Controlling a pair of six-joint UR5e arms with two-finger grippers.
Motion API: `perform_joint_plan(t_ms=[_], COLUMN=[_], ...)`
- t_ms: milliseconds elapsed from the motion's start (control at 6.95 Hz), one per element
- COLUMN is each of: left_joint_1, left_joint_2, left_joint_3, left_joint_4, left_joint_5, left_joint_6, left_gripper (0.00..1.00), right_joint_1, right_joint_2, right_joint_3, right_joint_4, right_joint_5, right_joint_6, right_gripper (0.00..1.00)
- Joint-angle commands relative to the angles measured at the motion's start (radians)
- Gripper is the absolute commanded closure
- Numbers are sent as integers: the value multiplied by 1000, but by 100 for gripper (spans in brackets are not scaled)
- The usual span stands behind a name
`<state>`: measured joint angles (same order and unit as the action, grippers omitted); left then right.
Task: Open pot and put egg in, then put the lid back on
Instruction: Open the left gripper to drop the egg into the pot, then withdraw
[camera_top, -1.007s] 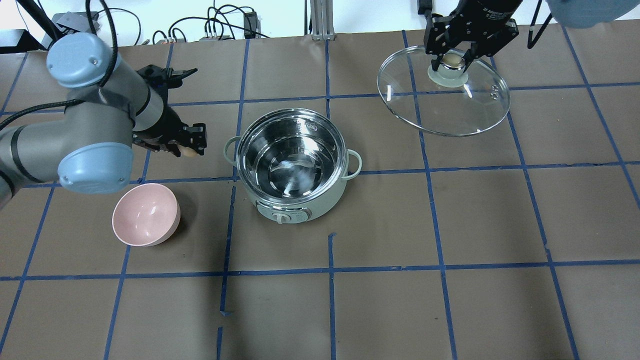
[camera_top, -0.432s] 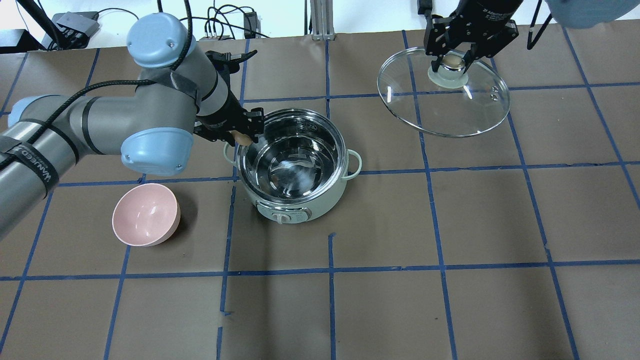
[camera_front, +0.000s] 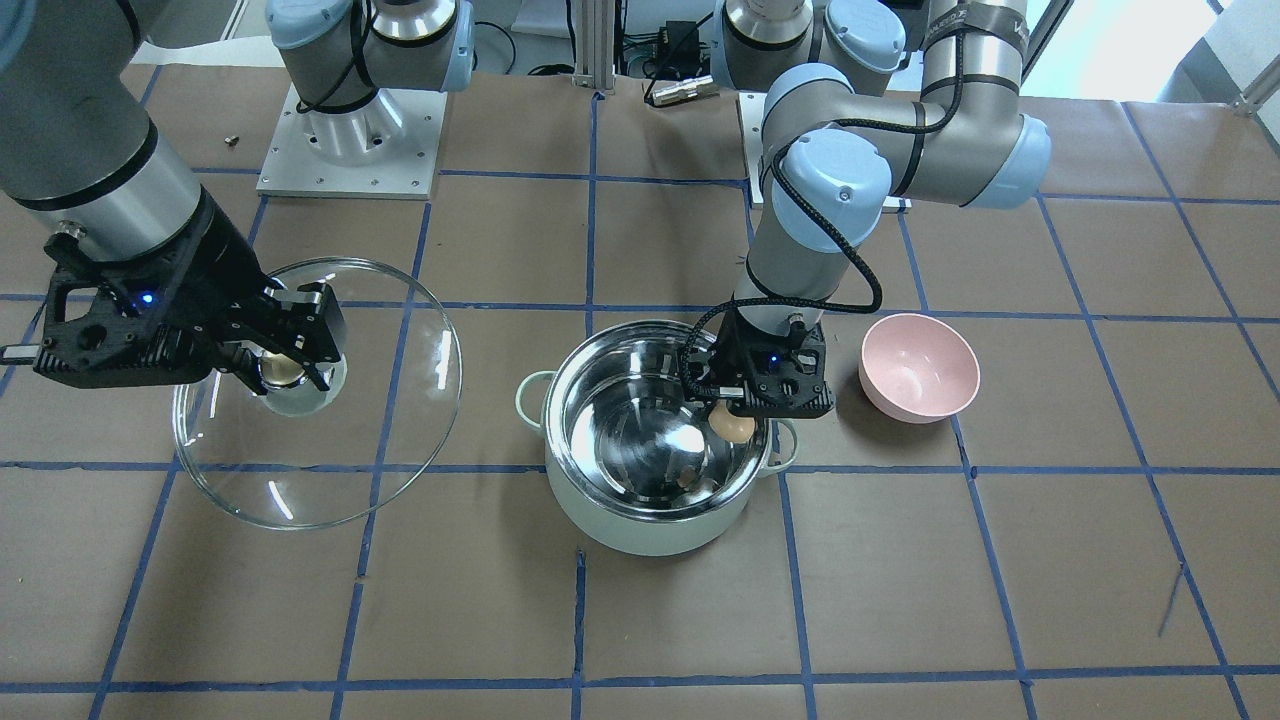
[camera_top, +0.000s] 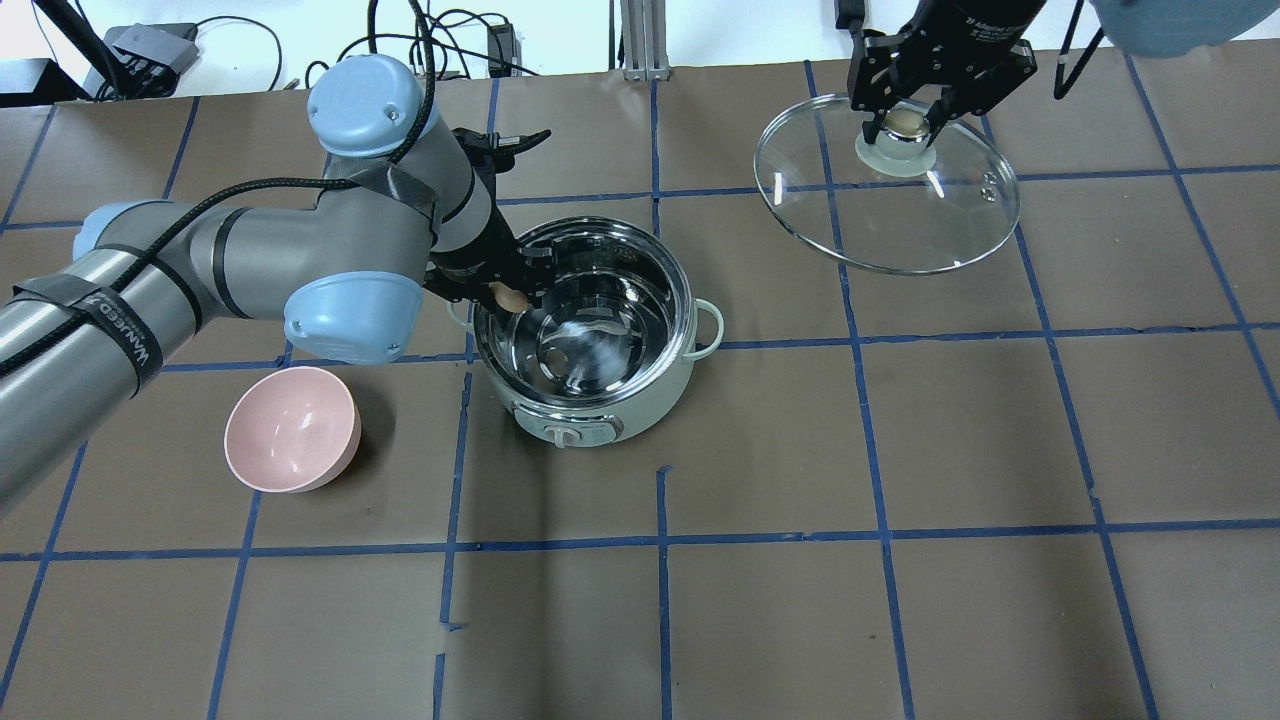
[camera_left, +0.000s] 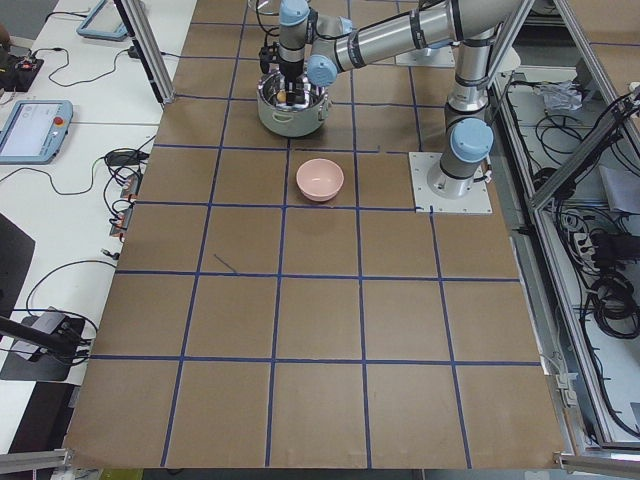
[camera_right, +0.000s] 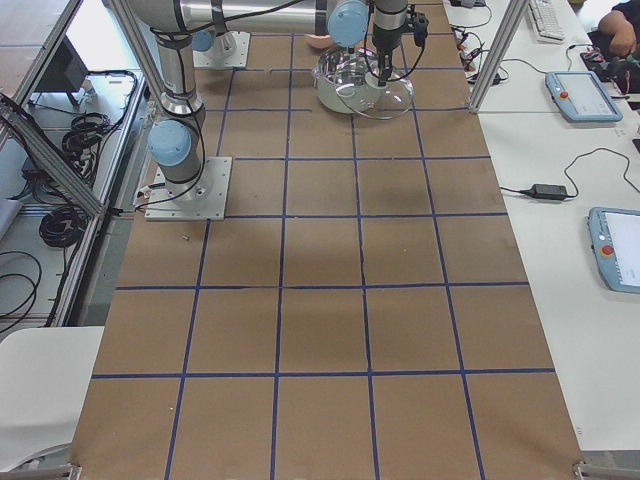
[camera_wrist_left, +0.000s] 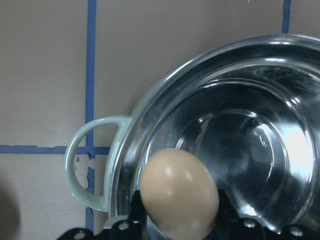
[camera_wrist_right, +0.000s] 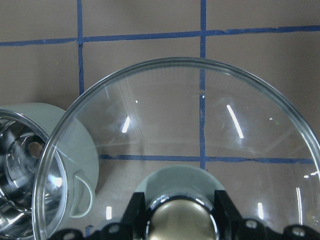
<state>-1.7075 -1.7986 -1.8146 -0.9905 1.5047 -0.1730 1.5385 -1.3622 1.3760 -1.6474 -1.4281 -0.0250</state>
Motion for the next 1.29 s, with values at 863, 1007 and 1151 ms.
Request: perform_joint_plan(t_ms=[863, 1007, 1151], left_joint_1=[252, 253, 253], left_joint_2=[206, 211, 209], left_joint_3=[144, 149, 150], left_joint_4=[-382, -389, -399], left_joint_5=[82, 89, 91], left_joint_6=[190, 191, 191], left_gripper=[1, 0, 0], right_joint_1=[0, 2, 0], right_joint_2=[-2, 0, 0], right_joint_3=[-2, -3, -3], right_joint_4=[-3, -5, -5], right_joint_5=[0, 2, 2], right_joint_6=[2, 2, 2], right_gripper=[77, 77, 77])
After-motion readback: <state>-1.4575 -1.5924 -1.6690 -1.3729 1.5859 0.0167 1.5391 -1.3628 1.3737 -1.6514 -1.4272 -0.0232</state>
